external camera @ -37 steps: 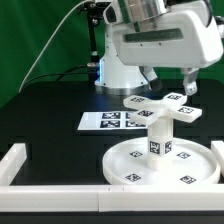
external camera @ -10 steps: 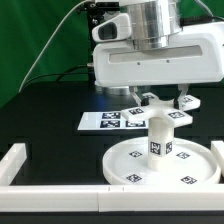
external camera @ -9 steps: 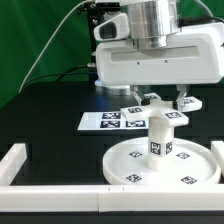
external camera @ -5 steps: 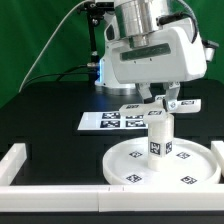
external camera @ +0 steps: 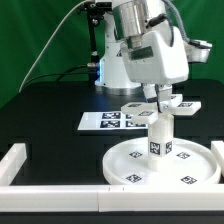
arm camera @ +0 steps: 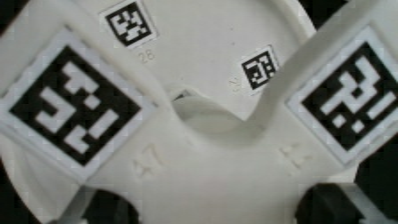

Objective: Assemble round table

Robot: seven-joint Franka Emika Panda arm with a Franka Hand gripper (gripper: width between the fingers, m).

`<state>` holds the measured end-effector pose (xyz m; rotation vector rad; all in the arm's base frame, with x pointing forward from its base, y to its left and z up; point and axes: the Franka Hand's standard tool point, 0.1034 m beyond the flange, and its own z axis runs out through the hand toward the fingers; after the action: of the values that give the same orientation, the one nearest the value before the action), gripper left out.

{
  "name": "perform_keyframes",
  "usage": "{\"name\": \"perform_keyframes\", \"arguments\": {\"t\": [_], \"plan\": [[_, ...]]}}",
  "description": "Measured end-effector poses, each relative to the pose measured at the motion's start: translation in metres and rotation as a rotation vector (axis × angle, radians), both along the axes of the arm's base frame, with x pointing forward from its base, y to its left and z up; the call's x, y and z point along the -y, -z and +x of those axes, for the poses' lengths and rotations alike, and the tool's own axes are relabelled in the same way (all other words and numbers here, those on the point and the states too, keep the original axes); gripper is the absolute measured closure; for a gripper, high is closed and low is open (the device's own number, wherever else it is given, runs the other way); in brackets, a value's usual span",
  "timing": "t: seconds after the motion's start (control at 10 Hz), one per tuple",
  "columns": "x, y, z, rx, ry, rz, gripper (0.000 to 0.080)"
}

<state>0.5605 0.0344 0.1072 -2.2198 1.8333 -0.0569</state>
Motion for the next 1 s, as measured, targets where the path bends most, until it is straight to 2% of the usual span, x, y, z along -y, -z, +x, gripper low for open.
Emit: {"name": "perform_keyframes", "arguments": {"t": [0.1, 0.2, 0.3, 0.6, 0.8, 1.0], "plan": [[0.0, 0.0, 0.0, 0.0, -0.005, -0.001, 0.036], [-0.003, -0.001, -0.001, -0.012, -0.036, 0.003, 0.0237], [-0.006, -0.007, 0.001, -0.021, -0.098, 0.012, 0.0174], [-0.015, -0.029, 0.008, -0.006, -0.318, 0.018, 0.0154], [-0.021, -0.027, 0.006, 0.026, -0.614, -0.018, 0.0151], [-0.019, -0.024, 0.005, 0.057, -0.731, -0.046, 0.0151]]}}
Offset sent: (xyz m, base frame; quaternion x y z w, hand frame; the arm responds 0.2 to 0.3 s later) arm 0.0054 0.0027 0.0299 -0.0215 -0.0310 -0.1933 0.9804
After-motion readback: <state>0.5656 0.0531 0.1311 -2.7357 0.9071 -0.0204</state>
